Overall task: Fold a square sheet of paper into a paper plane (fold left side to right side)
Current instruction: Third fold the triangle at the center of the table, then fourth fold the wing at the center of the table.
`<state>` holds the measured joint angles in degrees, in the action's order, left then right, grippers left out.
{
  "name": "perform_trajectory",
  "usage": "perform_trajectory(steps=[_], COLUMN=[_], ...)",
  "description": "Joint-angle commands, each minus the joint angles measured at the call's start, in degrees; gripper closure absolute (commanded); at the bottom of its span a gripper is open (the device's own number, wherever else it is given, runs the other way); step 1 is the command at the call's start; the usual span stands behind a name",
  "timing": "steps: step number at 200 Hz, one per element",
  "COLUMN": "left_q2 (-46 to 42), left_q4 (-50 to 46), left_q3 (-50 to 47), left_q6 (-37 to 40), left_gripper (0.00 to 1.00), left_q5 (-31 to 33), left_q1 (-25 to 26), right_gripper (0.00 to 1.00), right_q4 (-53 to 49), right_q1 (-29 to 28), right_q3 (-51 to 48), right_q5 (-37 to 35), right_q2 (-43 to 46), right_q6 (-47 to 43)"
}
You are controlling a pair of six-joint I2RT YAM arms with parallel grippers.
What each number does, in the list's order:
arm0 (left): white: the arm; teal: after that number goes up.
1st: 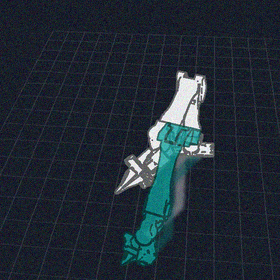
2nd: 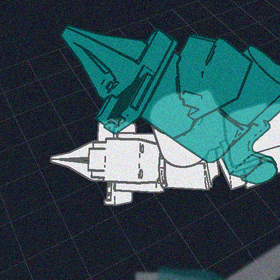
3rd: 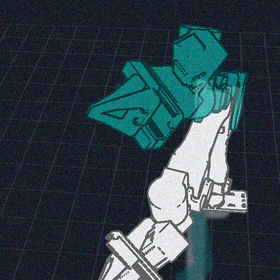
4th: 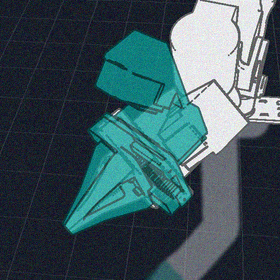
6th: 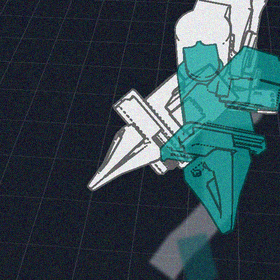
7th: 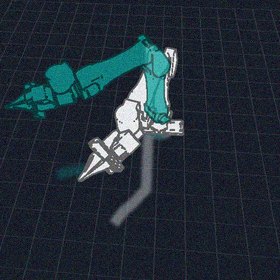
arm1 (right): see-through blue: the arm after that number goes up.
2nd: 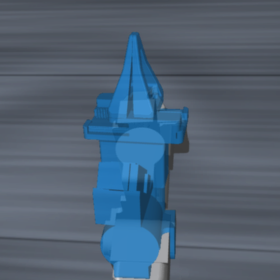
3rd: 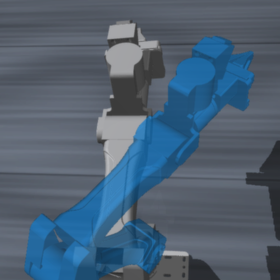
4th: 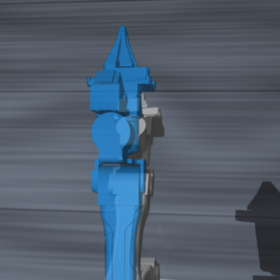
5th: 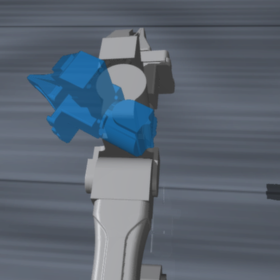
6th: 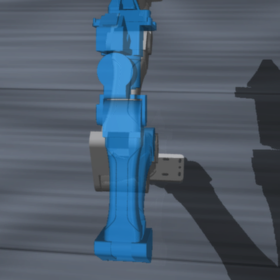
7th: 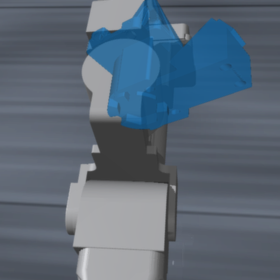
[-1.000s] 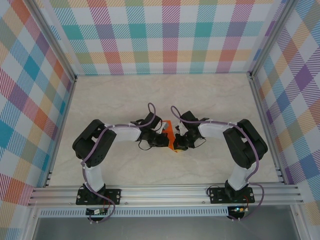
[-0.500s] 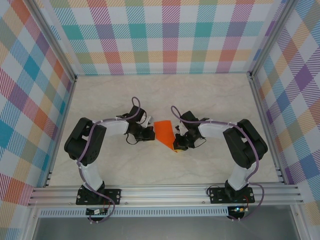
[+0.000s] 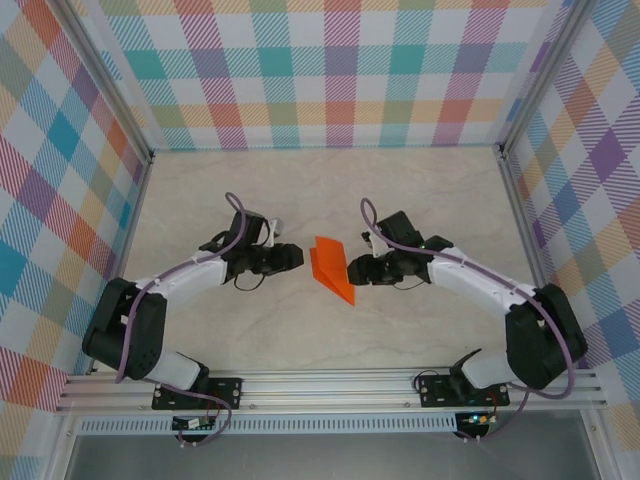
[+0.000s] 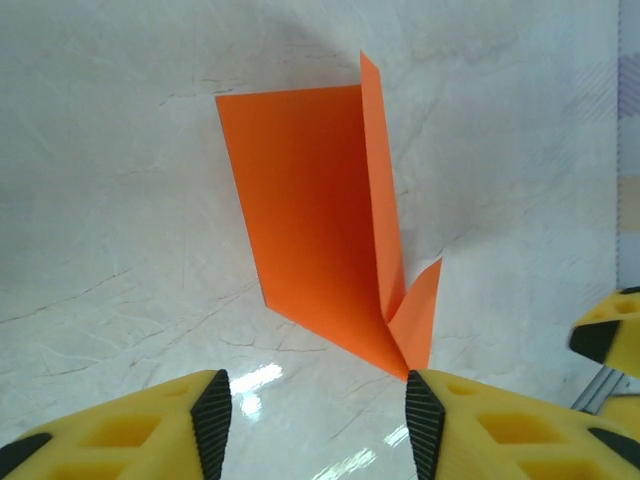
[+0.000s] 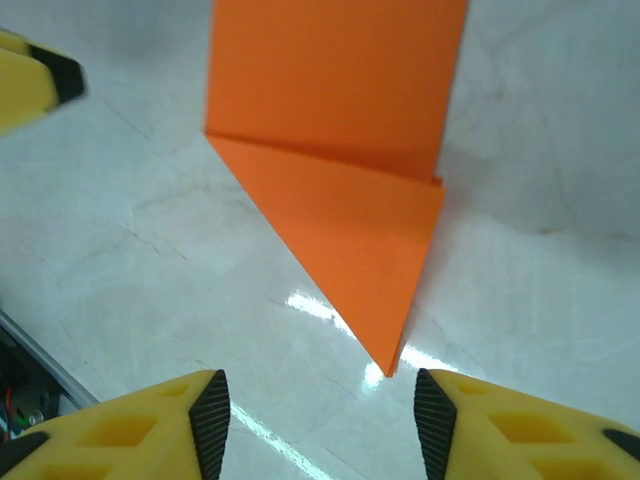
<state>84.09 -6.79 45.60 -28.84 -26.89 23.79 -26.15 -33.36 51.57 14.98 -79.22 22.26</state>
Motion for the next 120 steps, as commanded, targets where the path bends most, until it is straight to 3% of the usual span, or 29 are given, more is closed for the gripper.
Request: perform_trajectory(steps=[1, 45, 88, 120], left_q2=[-0.07, 7.31, 15.99, 19.99], left_q4=[6.73, 9.18, 13.39, 14.64], left_q3=[-1.69, 2.64, 8.00, 11.91], left_q6=[-6.93, -8.24, -11.18, -13.68], left_gripper=[0.44, 0.38, 0.40, 0.48], left_q5=[-0.17, -0.52, -1.52, -2.75], left_q1=[0.96, 4.17, 5.21, 5.87], right_gripper=[0.44, 0.40, 0.37, 0.36], right_q4=[-2.95, 2.32, 8.64, 14.37], right_q1=[0.24, -3.49, -13.57, -20.24], right_q3=[-0.50, -4.62, -8.02, -8.24], right_q5=[-3.52, -7.72, -23.31, -31.90], right_q2=[0.67, 3.57, 4.10, -0.93], right_q6=[-3.74, -3.86, -7.65, -12.27])
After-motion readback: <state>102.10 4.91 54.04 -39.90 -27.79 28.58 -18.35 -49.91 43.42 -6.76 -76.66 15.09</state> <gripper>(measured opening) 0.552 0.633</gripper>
